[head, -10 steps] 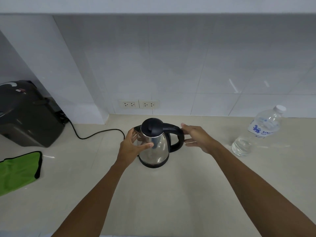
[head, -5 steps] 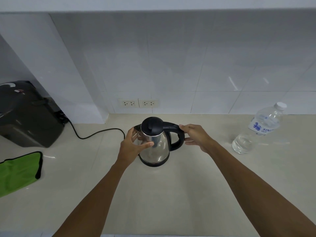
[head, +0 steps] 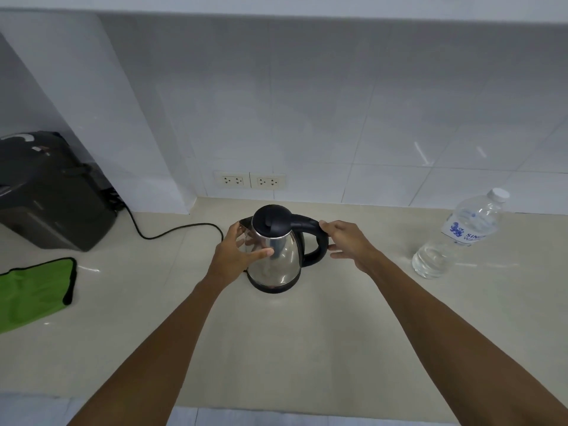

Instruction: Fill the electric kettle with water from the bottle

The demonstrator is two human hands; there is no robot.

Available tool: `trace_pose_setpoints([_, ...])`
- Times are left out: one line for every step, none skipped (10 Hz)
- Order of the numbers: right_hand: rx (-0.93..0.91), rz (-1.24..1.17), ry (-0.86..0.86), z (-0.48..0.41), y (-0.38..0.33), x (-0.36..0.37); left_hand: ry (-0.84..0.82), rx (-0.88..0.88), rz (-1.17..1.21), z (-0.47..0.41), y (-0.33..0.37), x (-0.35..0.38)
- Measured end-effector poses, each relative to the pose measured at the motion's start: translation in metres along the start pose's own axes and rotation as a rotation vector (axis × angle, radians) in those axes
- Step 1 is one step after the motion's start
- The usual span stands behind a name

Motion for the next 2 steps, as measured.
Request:
trace_pose_setpoints([-0.026,0.166,0.031,0.013,-0.006,0.003,-0.051,-0.033,-0.11,0.001,0.009,-0.004])
trace_pose_setpoints([-0.144,0.405,0.16,0.036,-0.019,0.004,-0.084,-0.073,-0.379,0.008,0.029,-0.012])
Point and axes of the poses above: each hand's wrist, its own z-axis away from the middle knuckle, its own x-axis out of the palm, y = z × x, the point moved 8 cm from there along -z, towards the middle knuckle, and after that the axes turned 14 degrees about x, right-handed, at the moved point
